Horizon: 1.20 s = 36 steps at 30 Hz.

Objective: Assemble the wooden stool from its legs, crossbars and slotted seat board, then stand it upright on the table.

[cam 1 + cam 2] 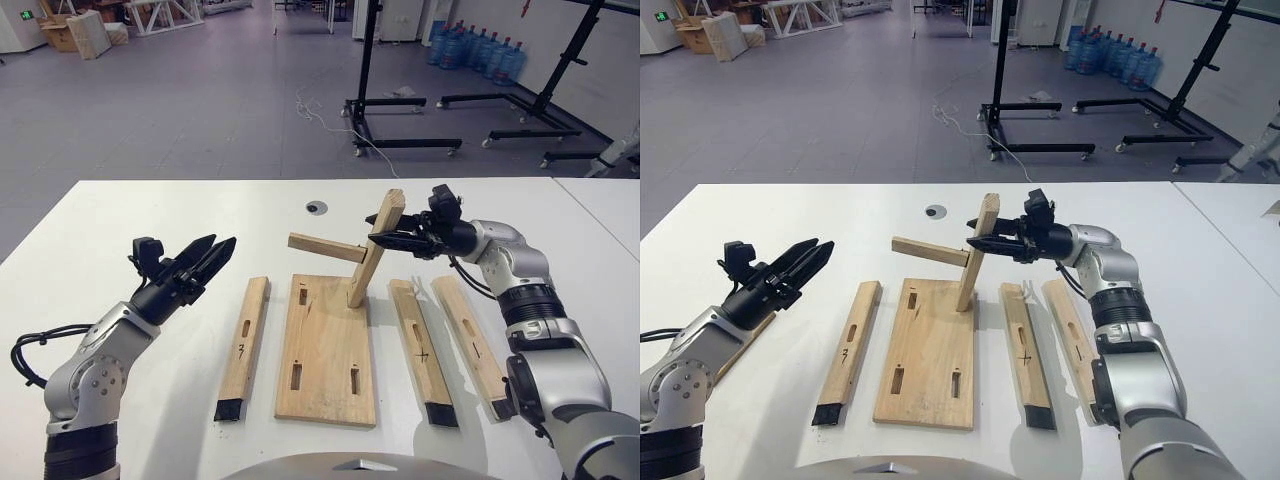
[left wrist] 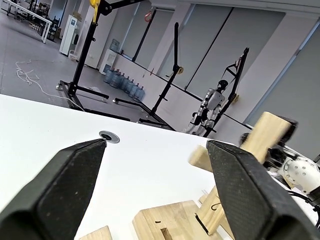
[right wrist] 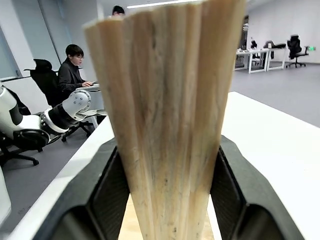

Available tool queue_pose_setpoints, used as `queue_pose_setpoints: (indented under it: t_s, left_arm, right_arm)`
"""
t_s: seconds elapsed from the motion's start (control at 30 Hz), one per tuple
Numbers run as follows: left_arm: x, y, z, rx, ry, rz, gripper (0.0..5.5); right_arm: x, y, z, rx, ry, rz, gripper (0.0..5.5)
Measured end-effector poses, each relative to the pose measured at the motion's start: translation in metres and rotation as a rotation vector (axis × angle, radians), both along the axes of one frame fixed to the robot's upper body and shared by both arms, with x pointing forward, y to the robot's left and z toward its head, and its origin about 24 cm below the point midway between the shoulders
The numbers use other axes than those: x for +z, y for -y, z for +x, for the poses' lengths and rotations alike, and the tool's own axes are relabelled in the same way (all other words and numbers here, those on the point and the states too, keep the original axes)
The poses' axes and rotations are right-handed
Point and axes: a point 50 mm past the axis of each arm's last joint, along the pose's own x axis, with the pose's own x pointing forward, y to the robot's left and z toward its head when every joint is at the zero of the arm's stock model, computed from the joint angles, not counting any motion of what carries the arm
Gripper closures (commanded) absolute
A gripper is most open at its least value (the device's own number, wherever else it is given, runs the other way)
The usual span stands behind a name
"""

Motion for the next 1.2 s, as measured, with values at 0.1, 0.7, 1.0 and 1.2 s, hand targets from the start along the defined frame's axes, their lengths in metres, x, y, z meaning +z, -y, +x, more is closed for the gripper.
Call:
queue_pose_setpoints:
  t_s: [0.1, 0.7, 1.0, 1.2]
  left_arm:
    - [-0.003, 0.0, -0.002, 0.005, -0.009, 0.0, 1.82]
    - [-0.007, 0.0, -0.002, 0.006, -0.016, 0.007, 1.82]
    - [-0.008, -0.001, -0.002, 0.006, -0.02, 0.029, 1.82]
    - [-0.009, -0.001, -0.003, 0.004, -0.02, 0.031, 1.82]
  right_arm:
    - [-0.004, 0.003, 0.003, -0.042, -0.111, 0.015, 2.62]
    - [0.076, 0.026, -0.011, -0.256, 0.132, 0.309, 1.45]
    - [0.054, -0.009, -0.027, -0.086, 0.2, 0.048, 1.45]
    - [0.059, -0.007, -0.028, -0.096, 0.202, 0.064, 1.45]
